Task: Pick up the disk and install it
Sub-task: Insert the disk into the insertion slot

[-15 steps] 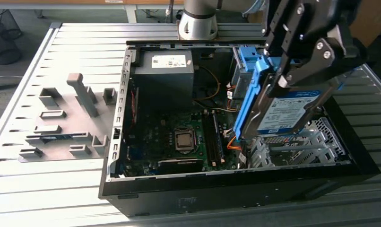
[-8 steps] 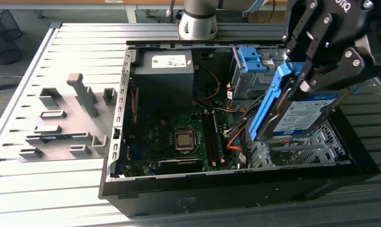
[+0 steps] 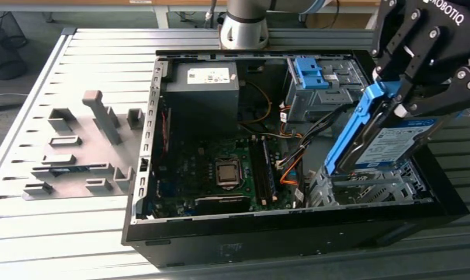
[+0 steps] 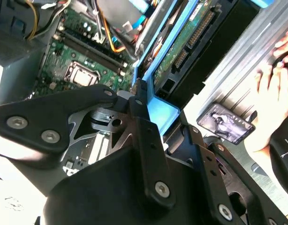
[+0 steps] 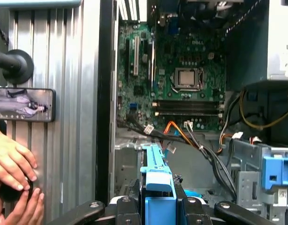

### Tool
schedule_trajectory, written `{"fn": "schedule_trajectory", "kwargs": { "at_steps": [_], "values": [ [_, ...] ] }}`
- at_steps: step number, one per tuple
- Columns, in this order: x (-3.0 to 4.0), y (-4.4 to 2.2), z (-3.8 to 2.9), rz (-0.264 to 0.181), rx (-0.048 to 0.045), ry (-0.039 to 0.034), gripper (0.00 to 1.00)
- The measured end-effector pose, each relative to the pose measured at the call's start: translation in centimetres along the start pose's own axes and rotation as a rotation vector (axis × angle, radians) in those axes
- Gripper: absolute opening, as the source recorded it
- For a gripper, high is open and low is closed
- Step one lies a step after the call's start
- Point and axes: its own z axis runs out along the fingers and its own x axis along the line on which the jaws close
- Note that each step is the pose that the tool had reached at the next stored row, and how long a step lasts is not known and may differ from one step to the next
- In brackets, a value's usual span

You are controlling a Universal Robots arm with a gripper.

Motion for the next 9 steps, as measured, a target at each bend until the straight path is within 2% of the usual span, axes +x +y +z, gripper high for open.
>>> {"fn": "schedule_trajectory", "kwargs": {
  "at_steps": [9],
  "values": [
    [-0.04, -0.57, 0.75, 0.021, -0.0002, -0.0001, 0.36]
  ]
}}
